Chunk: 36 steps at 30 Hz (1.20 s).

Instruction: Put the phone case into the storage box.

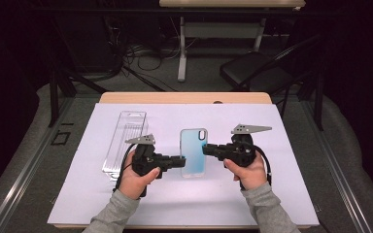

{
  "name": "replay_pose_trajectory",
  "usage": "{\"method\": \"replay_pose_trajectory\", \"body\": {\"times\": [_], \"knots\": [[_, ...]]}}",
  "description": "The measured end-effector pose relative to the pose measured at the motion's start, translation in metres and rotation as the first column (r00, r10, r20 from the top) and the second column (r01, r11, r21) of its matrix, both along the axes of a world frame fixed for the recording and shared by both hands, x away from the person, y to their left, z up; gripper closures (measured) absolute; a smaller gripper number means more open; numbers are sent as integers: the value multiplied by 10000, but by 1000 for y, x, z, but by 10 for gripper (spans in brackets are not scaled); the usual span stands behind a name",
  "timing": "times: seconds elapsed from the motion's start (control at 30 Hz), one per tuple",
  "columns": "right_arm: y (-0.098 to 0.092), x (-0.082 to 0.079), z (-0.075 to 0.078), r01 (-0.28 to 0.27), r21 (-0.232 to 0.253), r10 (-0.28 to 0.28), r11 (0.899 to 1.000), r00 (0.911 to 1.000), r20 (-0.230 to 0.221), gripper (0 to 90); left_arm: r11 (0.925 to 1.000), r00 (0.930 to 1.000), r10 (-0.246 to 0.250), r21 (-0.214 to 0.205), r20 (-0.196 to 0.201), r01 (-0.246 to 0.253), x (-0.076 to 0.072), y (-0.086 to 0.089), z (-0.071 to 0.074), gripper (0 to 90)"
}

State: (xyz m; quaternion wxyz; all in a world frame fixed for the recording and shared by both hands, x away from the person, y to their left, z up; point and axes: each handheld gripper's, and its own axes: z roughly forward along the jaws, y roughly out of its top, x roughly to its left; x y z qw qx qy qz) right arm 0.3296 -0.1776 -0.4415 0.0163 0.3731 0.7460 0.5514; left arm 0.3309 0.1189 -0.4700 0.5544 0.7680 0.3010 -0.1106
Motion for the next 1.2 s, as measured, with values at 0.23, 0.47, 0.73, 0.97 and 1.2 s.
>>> {"method": "replay_pose_trajectory", "body": {"times": [0.23, 0.47, 0.73, 0.97, 1.2], "knots": [[0, 0, -1, 51, 151, -49, 9999, 9999, -121, 830, 10000, 10000, 12, -17, -32, -12, 1, 0, 0, 818], [-1, 1, -2, 110, 240, -104, 9997, 9996, -272, 832, 10000, 9999, 61, -30, -114, -62, 1, 0, -1, 817], [0, 0, -2, 210, 182, -205, 9996, 9995, -245, 833, 9998, 9998, 180, 71, -14, -180, 1, -1, -2, 809], [-1, 0, -2, 385, 63, -384, 9992, 9991, -195, 834, 9992, 9991, 402, 72, 161, -403, 1, -1, -1, 757], [-1, 0, -2, 560, -112, -561, 9984, 9984, -67, 834, 9965, 9936, 775, 240, 816, -797, 2, -2, -1, 664]]}}
